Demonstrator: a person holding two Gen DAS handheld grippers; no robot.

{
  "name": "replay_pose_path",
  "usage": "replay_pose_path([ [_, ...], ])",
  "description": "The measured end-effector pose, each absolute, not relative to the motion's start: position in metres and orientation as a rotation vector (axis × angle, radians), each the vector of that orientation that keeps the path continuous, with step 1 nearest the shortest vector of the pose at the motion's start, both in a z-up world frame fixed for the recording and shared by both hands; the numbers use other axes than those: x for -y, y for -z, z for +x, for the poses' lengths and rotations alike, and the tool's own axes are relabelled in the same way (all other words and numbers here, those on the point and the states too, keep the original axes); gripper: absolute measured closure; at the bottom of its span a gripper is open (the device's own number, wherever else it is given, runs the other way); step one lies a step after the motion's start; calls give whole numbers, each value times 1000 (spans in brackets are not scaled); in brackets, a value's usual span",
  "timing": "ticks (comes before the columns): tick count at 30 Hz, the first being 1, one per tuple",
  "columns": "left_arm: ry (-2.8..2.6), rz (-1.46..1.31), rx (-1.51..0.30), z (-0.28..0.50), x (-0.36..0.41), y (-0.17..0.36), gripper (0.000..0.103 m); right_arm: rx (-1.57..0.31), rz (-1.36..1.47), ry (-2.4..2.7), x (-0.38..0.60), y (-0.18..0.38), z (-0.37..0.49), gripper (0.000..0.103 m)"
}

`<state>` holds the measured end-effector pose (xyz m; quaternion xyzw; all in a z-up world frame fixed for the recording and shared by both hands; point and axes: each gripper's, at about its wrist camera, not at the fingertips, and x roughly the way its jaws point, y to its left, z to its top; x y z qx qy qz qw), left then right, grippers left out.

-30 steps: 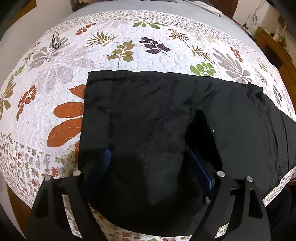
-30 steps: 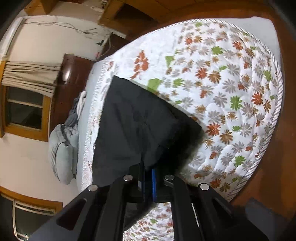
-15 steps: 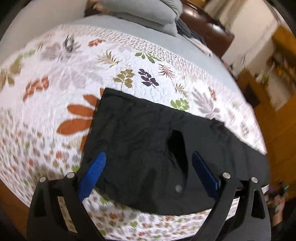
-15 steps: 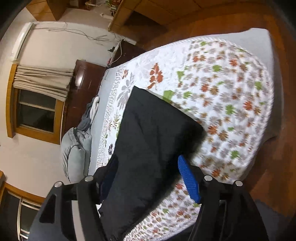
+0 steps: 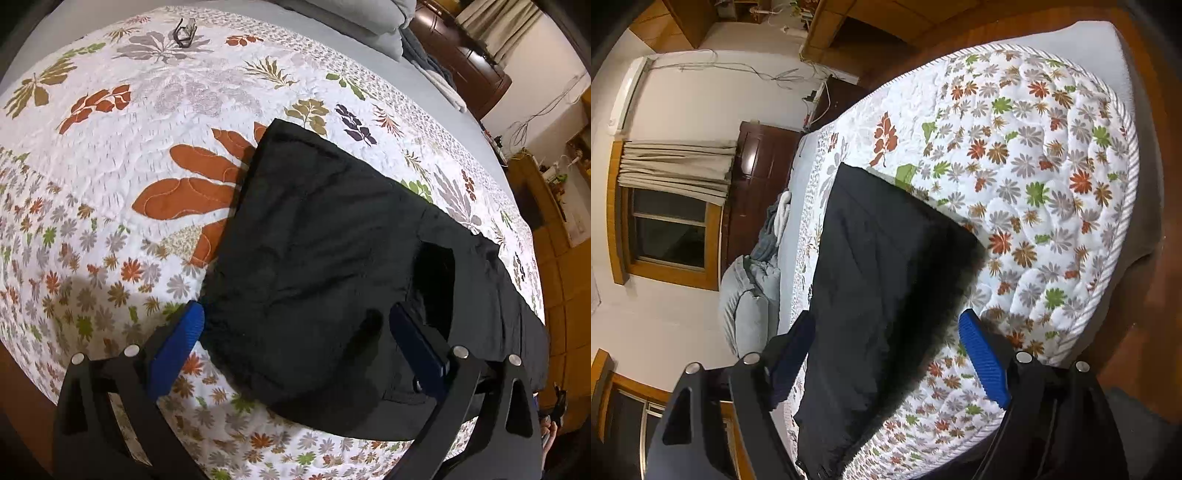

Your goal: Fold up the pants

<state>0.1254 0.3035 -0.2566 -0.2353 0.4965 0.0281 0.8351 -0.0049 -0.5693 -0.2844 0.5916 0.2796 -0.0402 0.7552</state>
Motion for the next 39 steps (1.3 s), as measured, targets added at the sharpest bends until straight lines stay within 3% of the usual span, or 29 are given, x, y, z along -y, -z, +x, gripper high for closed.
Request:
replay_pose_path([
  [7,-116,-342,-1046,125,-283,260,3,-604,1290,58,577,290,16,20],
  [14,-142,-384,-1023,121,-282,258,3,-562,1300,14,580,295,24,20],
  [16,-143,-386,-1020,120,-281,259,3,-561,1322,11,583,303,22,25],
  [27,-164,-386,-1022,122,-280,261,3,-540,1344,-4,586,305,31,22],
  [29,-164,-386,-1023,122,-279,261,3,-549,1326,-17,585,301,31,34],
  [33,-164,-387,-1022,122,-279,261,3,-553,1298,-24,584,290,34,78],
  [39,-164,-397,-1017,120,-279,262,3,-550,1182,-14,570,248,38,86],
])
